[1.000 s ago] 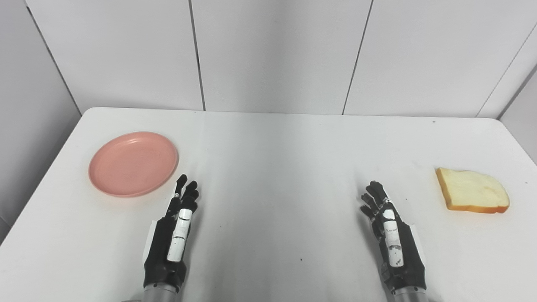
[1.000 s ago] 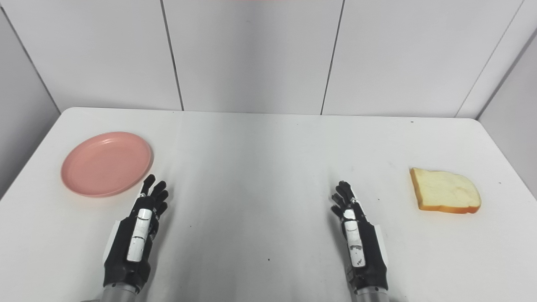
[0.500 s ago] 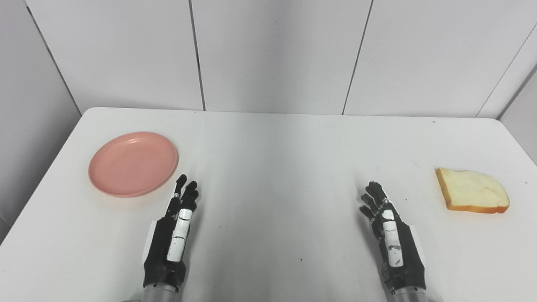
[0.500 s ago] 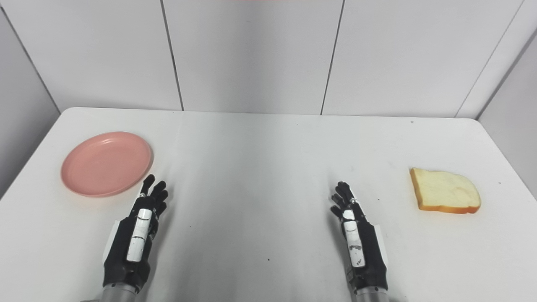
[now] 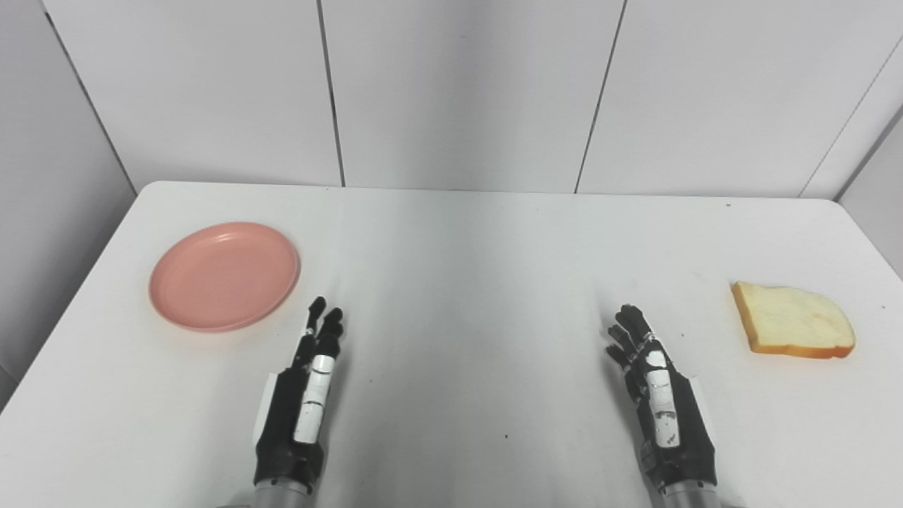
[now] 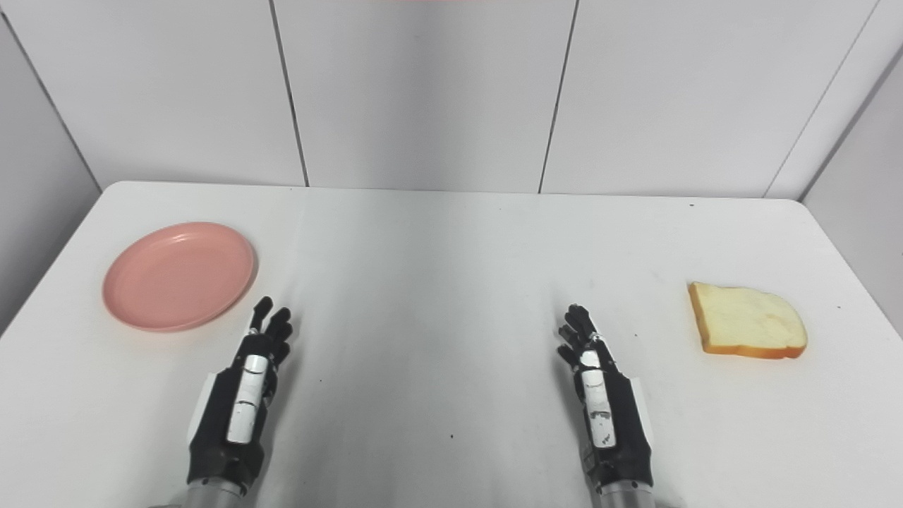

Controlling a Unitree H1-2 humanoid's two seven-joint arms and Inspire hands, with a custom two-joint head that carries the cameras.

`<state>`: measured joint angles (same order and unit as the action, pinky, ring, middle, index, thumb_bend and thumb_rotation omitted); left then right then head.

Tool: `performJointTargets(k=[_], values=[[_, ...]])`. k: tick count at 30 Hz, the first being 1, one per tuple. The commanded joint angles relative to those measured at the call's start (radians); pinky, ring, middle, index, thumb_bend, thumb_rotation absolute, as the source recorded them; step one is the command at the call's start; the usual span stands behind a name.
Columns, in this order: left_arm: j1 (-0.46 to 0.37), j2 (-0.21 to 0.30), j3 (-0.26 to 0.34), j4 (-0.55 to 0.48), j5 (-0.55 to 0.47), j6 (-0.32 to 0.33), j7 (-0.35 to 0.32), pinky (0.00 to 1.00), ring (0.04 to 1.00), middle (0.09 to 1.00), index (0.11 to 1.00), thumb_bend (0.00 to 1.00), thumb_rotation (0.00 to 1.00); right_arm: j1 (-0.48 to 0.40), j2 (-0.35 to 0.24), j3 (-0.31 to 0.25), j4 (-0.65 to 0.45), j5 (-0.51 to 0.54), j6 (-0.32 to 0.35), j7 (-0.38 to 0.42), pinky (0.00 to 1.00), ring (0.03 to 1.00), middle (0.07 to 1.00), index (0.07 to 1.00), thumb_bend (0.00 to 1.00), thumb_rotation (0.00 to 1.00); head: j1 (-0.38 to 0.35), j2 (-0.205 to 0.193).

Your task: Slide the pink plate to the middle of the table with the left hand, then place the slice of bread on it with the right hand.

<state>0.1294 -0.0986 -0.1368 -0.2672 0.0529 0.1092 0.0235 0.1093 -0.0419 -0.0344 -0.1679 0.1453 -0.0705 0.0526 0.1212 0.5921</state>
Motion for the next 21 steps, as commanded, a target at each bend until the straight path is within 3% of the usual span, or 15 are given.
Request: performJointTargets(k=[1,15,21], values=[[-0.015,-0.017,-0.011,0.002,0.023,-0.070,0.012,0.97,0.966,0.961,0.965,0.59,0.91,0.017,-0.033,-0.022,0.073,0.010,-0.072,0.023,0.93,0.930,0.944,0.911,0.83,0.97,0.018,-0.017],[-0.013,-0.043,-0.021,0.068,0.041,-0.156,0.021,0.98,0.985,0.979,0.982,0.49,0.93,0.006,-0.050,-0.041,0.187,0.036,-0.173,0.036,0.91,0.914,0.928,0.889,0.81,0.99,0.065,-0.119],[-0.019,-0.051,-0.001,0.052,0.021,-0.170,0.030,1.00,0.979,0.975,0.978,0.54,0.91,-0.004,-0.047,-0.037,0.225,0.041,-0.209,0.042,0.92,0.913,0.926,0.887,0.79,0.99,0.077,-0.157]])
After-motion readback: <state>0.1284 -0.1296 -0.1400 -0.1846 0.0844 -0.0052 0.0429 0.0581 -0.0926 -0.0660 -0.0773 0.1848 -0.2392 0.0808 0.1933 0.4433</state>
